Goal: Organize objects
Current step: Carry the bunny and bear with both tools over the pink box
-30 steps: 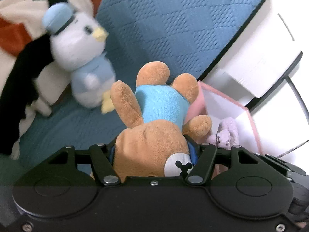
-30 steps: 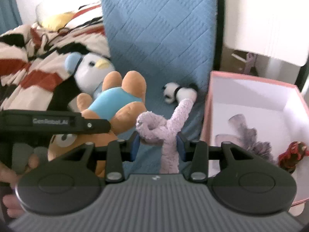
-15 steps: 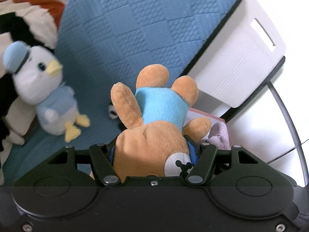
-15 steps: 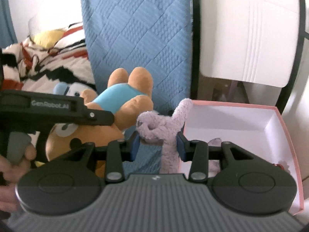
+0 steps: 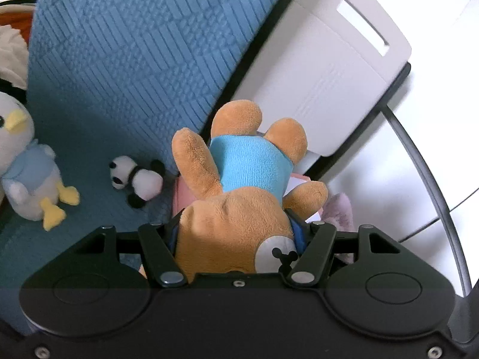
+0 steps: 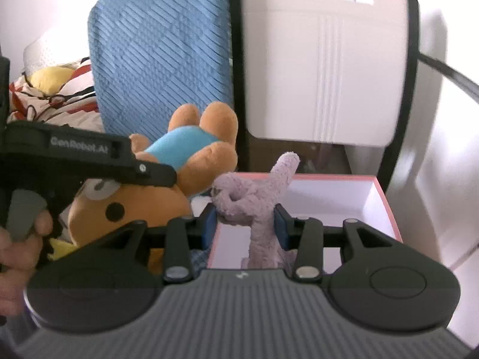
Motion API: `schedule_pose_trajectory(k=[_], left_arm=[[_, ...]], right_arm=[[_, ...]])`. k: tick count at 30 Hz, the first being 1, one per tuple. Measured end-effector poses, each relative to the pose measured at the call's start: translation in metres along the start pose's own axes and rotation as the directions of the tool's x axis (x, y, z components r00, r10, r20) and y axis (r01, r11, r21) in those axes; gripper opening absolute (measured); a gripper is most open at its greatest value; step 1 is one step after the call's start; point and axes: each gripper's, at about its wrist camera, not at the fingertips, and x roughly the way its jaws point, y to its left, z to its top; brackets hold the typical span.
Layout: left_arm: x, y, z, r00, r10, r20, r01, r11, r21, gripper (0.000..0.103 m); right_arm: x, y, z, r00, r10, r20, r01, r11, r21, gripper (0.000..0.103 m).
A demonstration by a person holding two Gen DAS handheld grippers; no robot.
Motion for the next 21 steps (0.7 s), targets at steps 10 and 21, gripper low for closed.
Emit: schedule_pose_trajectory(k=[10,21], left_arm=[[0.056,-0.029,-0.025,0.995,0.032,-0.099,-0.027,0.998,0.054,0.063],[0.113,-0.053,-0.037,0.975,0.058,-0.216,-0.037,0.995,0.098,0.063]], right_arm=[[0.007,-0.045,-0.042,0.999,-0.007,-0.044,0.011,0.997,0.075,0.043],[0.037,-0.088,-0.092,0.99,-0.033,-0.135,0.052,0.989,0.142,0.043]])
